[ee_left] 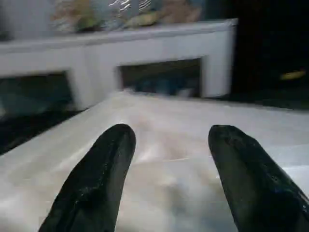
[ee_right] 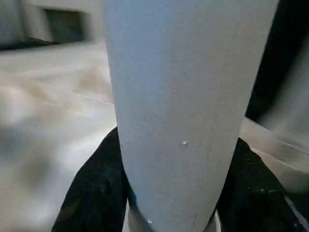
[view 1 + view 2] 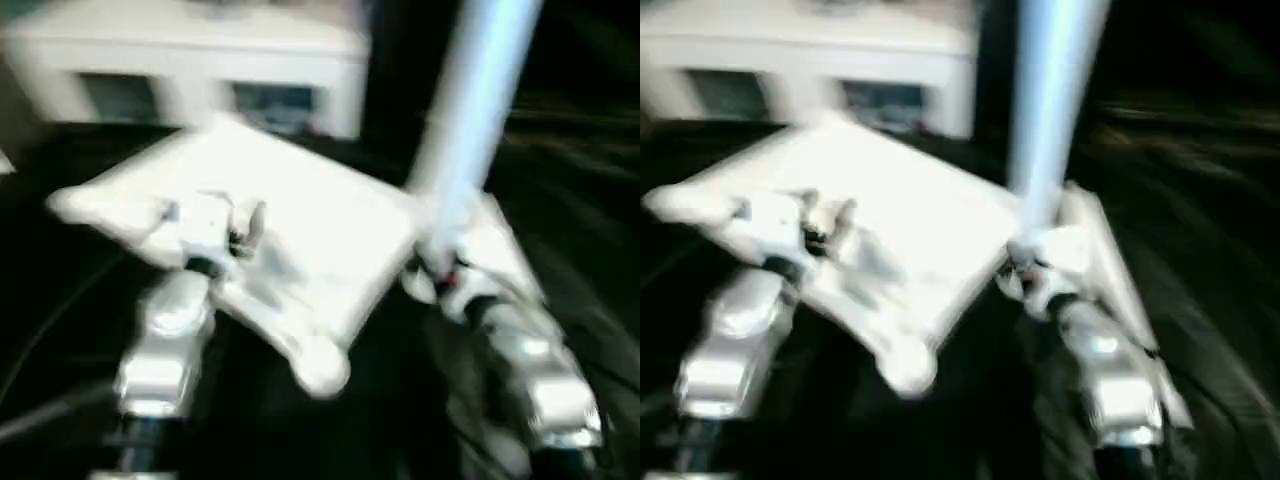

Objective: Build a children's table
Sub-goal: Pick table leg

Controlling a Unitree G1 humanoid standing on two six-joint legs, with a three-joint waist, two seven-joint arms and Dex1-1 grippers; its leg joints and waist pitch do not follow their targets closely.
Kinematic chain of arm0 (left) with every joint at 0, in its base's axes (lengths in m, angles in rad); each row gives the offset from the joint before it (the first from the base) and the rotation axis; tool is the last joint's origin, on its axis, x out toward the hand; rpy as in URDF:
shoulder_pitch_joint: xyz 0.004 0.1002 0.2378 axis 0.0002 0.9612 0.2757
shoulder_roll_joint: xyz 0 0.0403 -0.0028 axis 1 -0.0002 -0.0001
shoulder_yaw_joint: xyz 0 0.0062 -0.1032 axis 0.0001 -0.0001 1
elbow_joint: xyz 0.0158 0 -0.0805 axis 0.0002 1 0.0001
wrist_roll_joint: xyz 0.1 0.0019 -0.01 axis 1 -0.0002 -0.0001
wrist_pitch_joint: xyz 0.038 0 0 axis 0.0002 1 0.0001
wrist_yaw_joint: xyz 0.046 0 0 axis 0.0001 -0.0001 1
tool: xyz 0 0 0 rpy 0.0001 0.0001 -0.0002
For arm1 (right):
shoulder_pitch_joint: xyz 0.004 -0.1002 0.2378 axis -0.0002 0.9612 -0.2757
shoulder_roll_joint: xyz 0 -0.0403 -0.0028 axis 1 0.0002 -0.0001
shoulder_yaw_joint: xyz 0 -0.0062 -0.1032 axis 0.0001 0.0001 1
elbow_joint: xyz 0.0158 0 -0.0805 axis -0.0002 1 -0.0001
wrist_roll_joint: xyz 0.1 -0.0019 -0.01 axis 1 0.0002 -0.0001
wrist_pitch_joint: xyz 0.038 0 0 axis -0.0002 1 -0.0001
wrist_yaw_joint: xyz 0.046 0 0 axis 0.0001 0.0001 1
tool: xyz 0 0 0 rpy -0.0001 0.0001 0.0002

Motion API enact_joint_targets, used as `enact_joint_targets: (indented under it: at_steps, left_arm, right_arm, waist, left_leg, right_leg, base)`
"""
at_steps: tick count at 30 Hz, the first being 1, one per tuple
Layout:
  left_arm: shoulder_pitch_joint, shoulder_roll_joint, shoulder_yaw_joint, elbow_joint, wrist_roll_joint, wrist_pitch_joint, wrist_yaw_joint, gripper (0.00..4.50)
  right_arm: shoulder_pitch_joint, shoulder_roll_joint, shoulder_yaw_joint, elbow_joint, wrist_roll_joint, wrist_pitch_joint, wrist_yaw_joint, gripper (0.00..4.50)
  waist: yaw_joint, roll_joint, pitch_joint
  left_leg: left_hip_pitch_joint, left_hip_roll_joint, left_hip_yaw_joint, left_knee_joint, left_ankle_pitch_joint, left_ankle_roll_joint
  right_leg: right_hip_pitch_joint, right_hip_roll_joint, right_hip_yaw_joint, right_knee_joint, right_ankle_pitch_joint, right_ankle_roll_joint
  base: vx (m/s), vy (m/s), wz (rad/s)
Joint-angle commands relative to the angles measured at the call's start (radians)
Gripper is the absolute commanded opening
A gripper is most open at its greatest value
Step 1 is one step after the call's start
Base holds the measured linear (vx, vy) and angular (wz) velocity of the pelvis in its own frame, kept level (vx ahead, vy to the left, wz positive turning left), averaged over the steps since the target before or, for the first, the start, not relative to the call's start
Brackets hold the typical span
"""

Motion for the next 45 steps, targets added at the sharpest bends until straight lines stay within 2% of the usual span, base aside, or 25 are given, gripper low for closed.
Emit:
enact_joint_targets:
  at_steps: [1,2,3,4,5,7,9,10,11,13,14,16,17,19,24,27,29,30,31,34,37,38,42,44,45]
  left_arm:
    - [-0.008,-0.016,-0.021,-0.018,-0.028,0.006,-0.034,2.98]
    - [0.003,-0.007,-0.011,-0.023,-0.049,-0.002,-0.06,2.98]
    - [0.005,-0.003,-0.01,-0.023,-0.05,-0.006,-0.069,2.98]
    - [0.009,0.004,-0.012,-0.022,-0.049,-0.012,-0.079,2.98]
    - [0.015,0.008,-0.011,-0.024,-0.052,-0.015,-0.086,2.98]
    - [0.027,0.018,-0.005,-0.028,-0.072,-0.011,-0.104,2.98]
    - [0.035,0.042,-0.005,-0.027,-0.085,-0.007,-0.139,2.98]
    - [0.037,0.049,-0.005,-0.027,-0.086,-0.006,-0.151,2.98]
    - [0.038,0.063,-0.008,-0.022,-0.083,-0.008,-0.171,2.98]
    - [0.021,0.109,-0.018,0.009,-0.083,-0.02,-0.244,2.98]
    - [0.001,0.152,-0.033,0.03,-0.117,-0.028,-0.349,2.98]
    - [-0.008,0.176,-0.049,0.029,-0.157,-0.014,-0.439,3.25]
    - [-0.026,0.242,-0.108,0.034,-0.192,0.002,-0.616,3.32]
    - [-0.032,0.262,-0.125,0.037,-0.197,0.005,-0.663,3.56]
    - [-0.186,0.431,-0.27,0.182,-0.105,-0.056,-1.018,3.85]
    - [-0.233,0.446,-0.297,0.241,-0.062,-0.097,-1.05,3.85]
    - [-0.27,0.394,-0.241,0.277,-0.094,-0.101,-0.954,3.85]
    - [-0.277,0.367,-0.207,0.276,-0.122,-0.088,-0.905,3.85]
    - [-0.275,0.316,-0.148,0.275,-0.132,-0.07,-0.736,3.85]
    - [-0.258,0.27,-0.095,0.255,-0.138,-0.003,-0.57,3.85]
    - [-0.167,0.154,0.038,0.196,-0.193,0.039,-0.373,3.85]
    - [-0.167,0.154,0.038,0.196,-0.193,0.039,-0.373,3.85]
    - [-0.036,0.036,0.093,0.086,-0.13,0.064,-0.169,3.85]
    - [-0.023,0.03,0.086,0.063,-0.13,0.064,-0.155,3.85]
    - [-0.02,0.029,0.085,0.057,-0.13,0.064,-0.151,3.85]
  right_arm:
    - [0.022,-0.024,-0.021,-0.036,0.014,-0.003,0.013,1.92]
    - [0.037,-0.031,-0.002,-0.051,0.008,-0.005,0.025,1.92]
    - [0.04,-0.033,0.004,-0.054,0.004,-0.006,0.027,1.92]
    - [0.044,-0.034,0.009,-0.056,0.003,-0.006,0.029,1.92]
    - [0.048,-0.028,0.007,-0.058,0.006,-0.004,0.032,1.92]
    - [0.053,-0.019,0.005,-0.063,0.014,0.002,0.038,1.92]
    - [0.053,-0.016,0.006,-0.065,0.022,0.006,0.043,1.92]
    - [0.052,-0.016,0.007,-0.067,0.025,0.007,0.044,1.92]
    - [0.052,-0.017,0.008,-0.069,0.027,0.007,0.045,1.92]
    - [0.049,-0.027,0.004,-0.071,0.036,0.002,0.054,1.92]
    - [0.044,-0.038,-0.007,-0.065,0.043,-0.001,0.066,1.92]
    - [0.04,-0.045,-0.017,-0.057,0.052,-0.005,0.081,1.92]
    - [0.03,-0.065,-0.027,-0.043,0.067,-0.009,0.121,1.92]
    - [0.027,-0.071,-0.029,-0.039,0.071,-0.01,0.133,1.92]
    - [0.025,-0.188,-0.002,-0.035,0.128,-0.006,0.333,1.92]
    - [0.024,-0.206,-0.005,-0.035,0.13,-0.015,0.353,1.92]
    - [0.01,-0.193,-0.03,-0.035,0.124,-0.008,0.313,1.92]
    - [0.006,-0.185,-0.039,-0.038,0.122,-0.003,0.294,1.92]
    - [0.004,-0.155,-0.055,-0.041,0.112,0.019,0.227,1.92]
    - [0.007,-0.116,-0.075,-0.043,0.108,0.039,0.154,1.92]
    - [0.031,-0.033,-0.086,-0.043,0.11,0.055,0.053,1.92]
    - [0.031,-0.033,-0.086,-0.043,0.11,0.055,0.053,1.92]
    - [0.053,0.033,-0.05,-0.036,0.068,0.064,-0.022,1.92]
    - [0.056,0.036,-0.045,-0.036,0.063,0.06,-0.027,1.92]
    - [0.056,0.037,-0.044,-0.036,0.062,0.059,-0.028,1.92]
  waist:
    - [-0.049,0.013,-0.078]
    - [-0.014,-0.018,-0.075]
    - [-0.012,-0.057,-0.07]
    - [0.006,-0.062,-0.047]
    - [0.003,-0.055,-0.052]
    - [-0.004,-0.03,-0.054]
    - [-0.013,-0.024,-0.042]
    - [-0.014,-0.024,-0.035]
    - [-0.013,-0.023,-0.032]
    - [-0.014,-0.023,-0.029]
    - [-0.009,-0.024,-0.026]
    - [-0.004,-0.026,-0.025]
    - [-0.002,-0.03,-0.026]
    - [0.0,-0.026,-0.026]
    - [-0.003,-0.027,-0.029]
    - [-0.004,-0.027,-0.029]
    - [-0.003,-0.008,-0.03]
    - [-0.006,-0.015,-0.031]
    - [-0.003,-0.007,-0.035]
    - [-0.006,-0.017,-0.035]
    - [-0.008,-0.033,-0.036]
    - [-0.008,-0.025,-0.037]
    - [-0.002,-0.039,-0.045]
    - [0.005,-0.03,-0.05]
    - [0.011,-0.027,-0.051]
  left_leg:
    - [0.162,0.129,-0.113,-0.007,1.612,0.364]
    - [0.106,0.016,-0.052,-0.001,1.331,0.237]
    - [0.061,-0.024,-0.008,0.003,1.042,0.208]
    - [0.018,-0.04,0.045,-0.04,0.536,0.176]
    - [0.015,-0.011,0.06,-0.069,0.233,0.121]
    - [0.018,0.02,0.071,-0.102,0.125,0.066]
    - [0.02,0.035,0.082,-0.121,0.015,0.018]
    - [0.027,0.044,0.092,-0.133,-0.112,-0.015]
    - [0.037,0.053,0.102,-0.139,-0.212,-0.038]
    - [0.042,0.059,0.11,-0.145,-0.28,-0.058]
    - [0.044,0.063,0.117,-0.151,-0.331,-0.085]
    - [0.045,0.063,0.118,-0.155,-0.354,-0.103]
    - [0.043,0.065,0.118,-0.157,-0.358,-0.107]
    - [0.041,0.066,0.117,-0.161,-0.364,-0.107]
    - [0.032,0.063,0.117,-0.162,-0.327,-0.101]
    - [0.034,0.065,0.121,-0.158,-0.319,-0.106]
    - [0.034,0.065,0.12,-0.158,-0.312,-0.117]
    - [0.033,0.065,0.123,-0.156,-0.309,-0.118]
    - [0.029,0.064,0.122,-0.153,-0.286,-0.121]
    - [0.024,0.06,0.124,-0.149,-0.275,-0.11]
    - [0.016,0.06,0.126,-0.149,-0.241,-0.104]
    - [0.013,0.064,0.125,-0.15,-0.21,-0.095]
    - [0.012,0.071,0.133,-0.146,-0.104,-0.065]
    - [0.018,0.073,0.133,-0.142,-0.064,-0.061]
    - [0.017,0.073,0.132,-0.142,-0.006,-0.055]
  right_leg:
    - [-0.103,-0.083,0.076,-0.073,0.338,0.092]
    - [-0.083,-0.061,0.087,-0.161,0.512,0.04]
    - [-0.059,-0.065,0.098,-0.167,0.636,0.015]
    - [-0.015,-0.077,0.089,-0.194,0.606,-0.036]
    - [0.008,-0.092,0.085,-0.196,0.451,-0.073]
    - [0.014,-0.078,0.066,-0.186,0.322,-0.15]
    - [0.002,-0.059,0.054,-0.196,0.19,-0.201]
    - [-0.009,-0.054,0.055,-0.205,0.06,-0.214]
    - [-0.02,-0.053,0.056,-0.214,-0.043,-0.215]
    - [-0.03,-0.049,0.056,-0.22,-0.124,-0.202]
    - [-0.038,-0.051,0.057,-0.229,-0.221,-0.163]
    - [-0.045,-0.051,0.058,-0.232,-0.262,-0.141]
    - [-0.046,-0.053,0.058,-0.232,-0.267,-0.135]
    - [-0.048,-0.053,0.059,-0.231,-0.276,-0.131]
    - [-0.042,-0.054,0.064,-0.232,-0.266,-0.129]
    - [-0.044,-0.057,0.065,-0.231,-0.271,-0.145]
    - [-0.044,-0.058,0.064,-0.227,-0.266,-0.162]
    - [-0.044,-0.057,0.063,-0.228,-0.249,-0.172]
    - [-0.036,-0.058,0.06,-0.219,-0.216,-0.191]
    - [-0.037,-0.052,0.059,-0.222,-0.234,-0.187]
    - [-0.035,-0.052,0.055,-0.224,-0.237,-0.179]
    - [-0.034,-0.051,0.055,-0.223,-0.184,-0.186]
    - [-0.028,-0.047,0.05,-0.213,-0.001,-0.207]
    - [-0.027,-0.046,0.05,-0.204,0.078,-0.22]
    - [-0.024,-0.042,0.046,-0.195,0.19,-0.23]
  base:
    - [-0.147,0.079,-0.17]
    - [-0.147,0.079,-0.17]
    - [-0.226,0.115,0.04]
    - [-0.133,0.052,0.21]
    - [-0.133,0.052,0.21]
    - [-0.084,-0.044,0.06]
    - [-0.09,-0.053,0.01]
    - [-0.096,-0.031,0.06]
    - [-0.096,-0.031,0.06]
    - [-0.094,-0.024,0.1]
    - [-0.099,-0.024,0.09]
    - [-0.086,-0.016,0.04]
    - [-0.08,-0.012,0.03]
    - [-0.065,-0.007,0.0]
    - [-0.012,-0.001,0.0]
    - [0.0,0.0,0.0]
    - [0.0,0.0,0.0]
    - [0.0,0.0,0.0]
    - [0.0,0.0,0.0]
    - [0.0,0.0,0.0]
    - [0.0,0.0,0.0]
    - [0.0,0.0,0.0]
    - [0.069,-0.018,0.01]
    - [0.084,-0.018,0.04]
    - [0.072,-0.011,0.02]
